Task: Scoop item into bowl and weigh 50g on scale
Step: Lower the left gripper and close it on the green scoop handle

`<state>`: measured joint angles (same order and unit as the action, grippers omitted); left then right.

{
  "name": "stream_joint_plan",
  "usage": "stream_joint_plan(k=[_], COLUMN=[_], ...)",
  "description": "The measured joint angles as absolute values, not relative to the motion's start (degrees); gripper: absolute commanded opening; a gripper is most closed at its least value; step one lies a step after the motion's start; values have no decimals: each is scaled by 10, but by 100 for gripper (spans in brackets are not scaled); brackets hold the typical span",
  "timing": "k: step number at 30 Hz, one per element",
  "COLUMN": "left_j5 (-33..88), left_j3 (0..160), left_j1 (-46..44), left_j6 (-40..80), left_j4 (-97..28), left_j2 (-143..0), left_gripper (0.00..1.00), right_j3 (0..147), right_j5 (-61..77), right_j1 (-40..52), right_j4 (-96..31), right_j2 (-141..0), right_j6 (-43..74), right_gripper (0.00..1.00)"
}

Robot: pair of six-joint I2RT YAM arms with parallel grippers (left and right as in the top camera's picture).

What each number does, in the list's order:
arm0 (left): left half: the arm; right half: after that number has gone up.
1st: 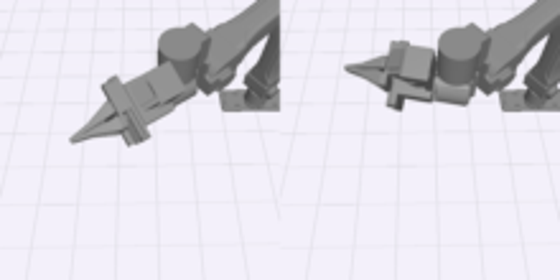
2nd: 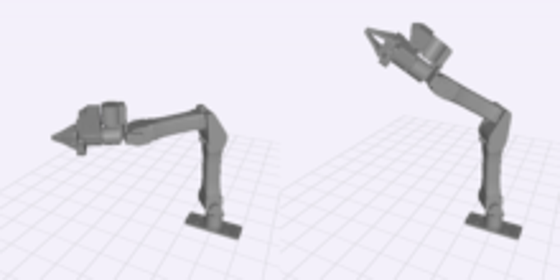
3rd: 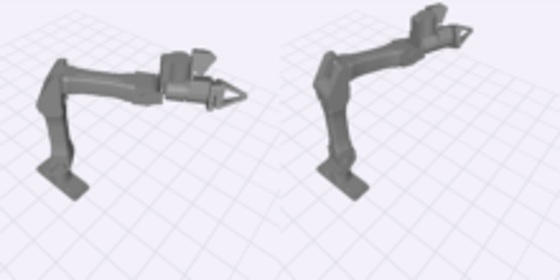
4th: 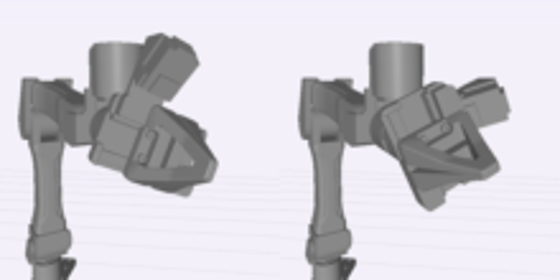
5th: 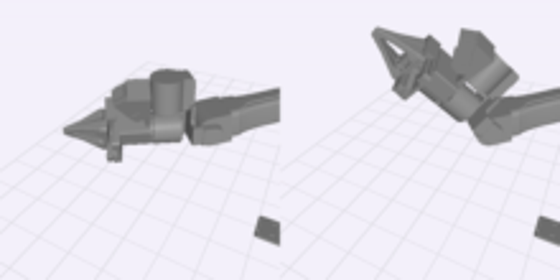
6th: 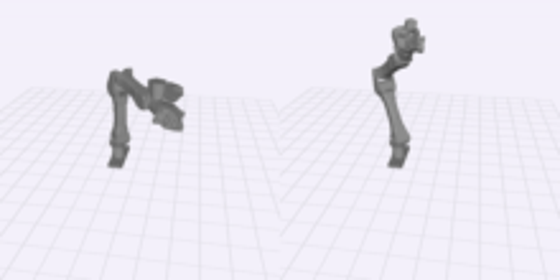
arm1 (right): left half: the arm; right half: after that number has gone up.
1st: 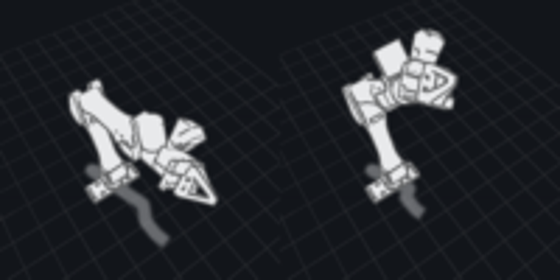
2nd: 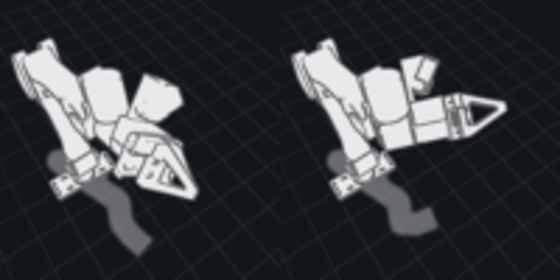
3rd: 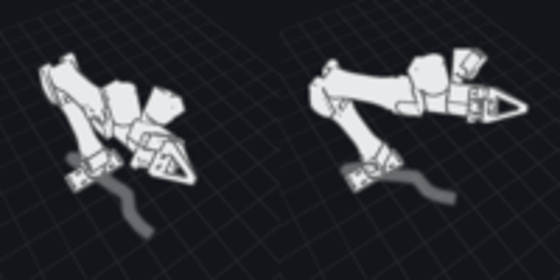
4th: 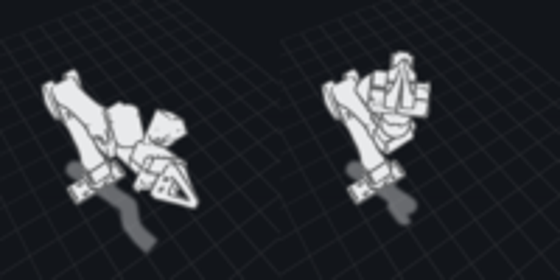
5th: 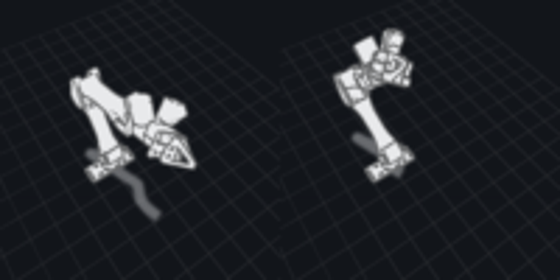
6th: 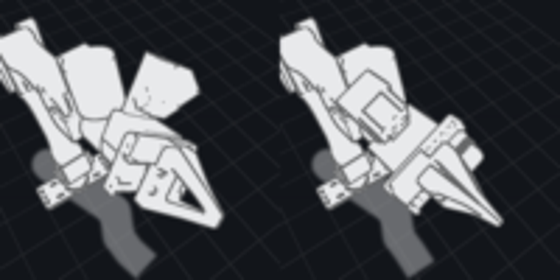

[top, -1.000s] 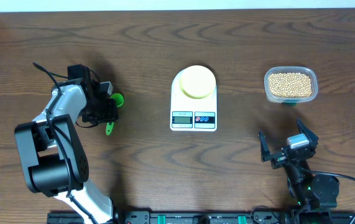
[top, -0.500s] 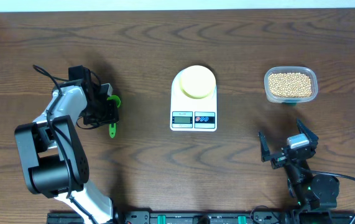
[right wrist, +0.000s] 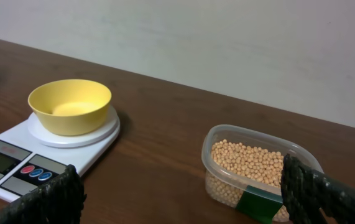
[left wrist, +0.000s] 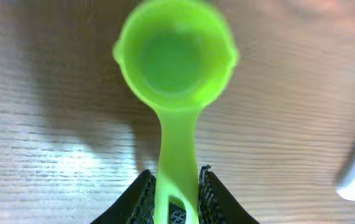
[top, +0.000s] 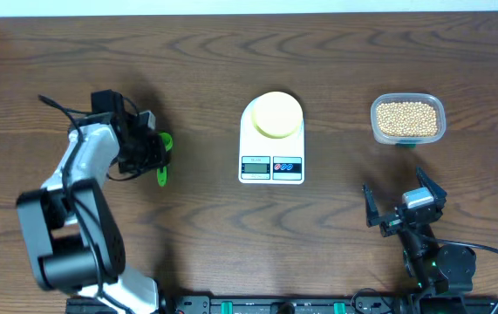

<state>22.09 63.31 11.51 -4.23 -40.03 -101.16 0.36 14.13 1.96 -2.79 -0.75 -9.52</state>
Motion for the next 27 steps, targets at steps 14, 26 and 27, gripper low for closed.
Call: stream_joint_plan(k=[14,26,27], left_j5=[239,124,120], left_j3=[633,598,594], left_j1=[115,115,115], left_j6=[-28,-25,-25], left_j4=[-424,-431,-430], left_j2=[-970,-975,-978], left_gripper=[69,71,69], right_j3=[4,4,4], right_j5=[142,141,142], right_j1=[20,20,20], right_j4=[-28,-28,-28], right_j2=[-8,-8,-8], right_j6=[-95,-95,-95], right_gripper=[99,99,99])
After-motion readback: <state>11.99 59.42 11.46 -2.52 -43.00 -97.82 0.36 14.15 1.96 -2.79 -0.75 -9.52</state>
